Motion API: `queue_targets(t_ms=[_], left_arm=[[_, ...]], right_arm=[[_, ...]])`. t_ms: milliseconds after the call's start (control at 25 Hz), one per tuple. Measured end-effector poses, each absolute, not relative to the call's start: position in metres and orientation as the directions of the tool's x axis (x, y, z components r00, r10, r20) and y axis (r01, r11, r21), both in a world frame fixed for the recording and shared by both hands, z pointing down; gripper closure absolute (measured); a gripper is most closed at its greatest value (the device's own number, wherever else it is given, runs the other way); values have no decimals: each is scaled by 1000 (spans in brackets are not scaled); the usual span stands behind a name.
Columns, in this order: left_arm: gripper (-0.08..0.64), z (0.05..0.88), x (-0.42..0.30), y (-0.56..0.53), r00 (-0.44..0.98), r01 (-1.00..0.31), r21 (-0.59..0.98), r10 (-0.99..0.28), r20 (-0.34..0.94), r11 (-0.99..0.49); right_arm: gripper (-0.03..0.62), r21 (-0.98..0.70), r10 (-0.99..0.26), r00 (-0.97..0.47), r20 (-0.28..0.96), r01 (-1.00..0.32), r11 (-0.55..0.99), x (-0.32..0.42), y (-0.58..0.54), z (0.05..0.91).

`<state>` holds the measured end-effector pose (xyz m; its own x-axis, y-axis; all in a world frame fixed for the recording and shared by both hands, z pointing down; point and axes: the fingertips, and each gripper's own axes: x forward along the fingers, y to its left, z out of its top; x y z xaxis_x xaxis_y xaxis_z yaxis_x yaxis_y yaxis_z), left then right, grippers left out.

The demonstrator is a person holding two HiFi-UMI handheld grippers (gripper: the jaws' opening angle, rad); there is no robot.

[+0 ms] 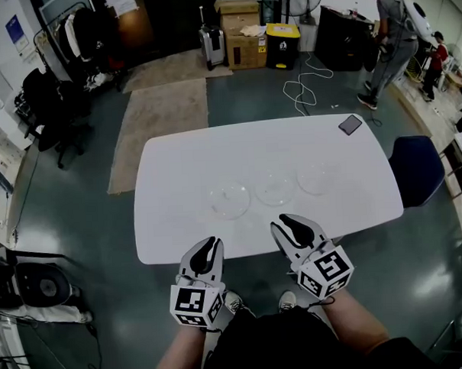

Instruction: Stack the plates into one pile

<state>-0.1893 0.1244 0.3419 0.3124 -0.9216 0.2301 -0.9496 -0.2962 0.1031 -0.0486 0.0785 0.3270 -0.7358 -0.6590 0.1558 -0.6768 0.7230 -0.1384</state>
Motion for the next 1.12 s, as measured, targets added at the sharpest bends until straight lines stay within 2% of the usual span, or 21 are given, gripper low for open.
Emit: queue_targets(t_ms=[160,320,640,1120], left_arm=[[403,348,-208,118,323,-946,102,-918,230,-307],[357,354,-224,114,340,-940,105,-911,231,-324],[325,361,-254,99,377,-926,100,-894,243,-363],[319,372,-271,78,395,-919,114,-879,266,-378]], right_arm=[[419,-129,-682,-713,163,-701,702,-65,73,333],[396,-123,-700,-693,171,-720,683,-79,69,339],[380,-117,-742,-645,184,-764,635,-103,57,344],[380,-111,-754,-623,209,-781,615,-119,40,350]])
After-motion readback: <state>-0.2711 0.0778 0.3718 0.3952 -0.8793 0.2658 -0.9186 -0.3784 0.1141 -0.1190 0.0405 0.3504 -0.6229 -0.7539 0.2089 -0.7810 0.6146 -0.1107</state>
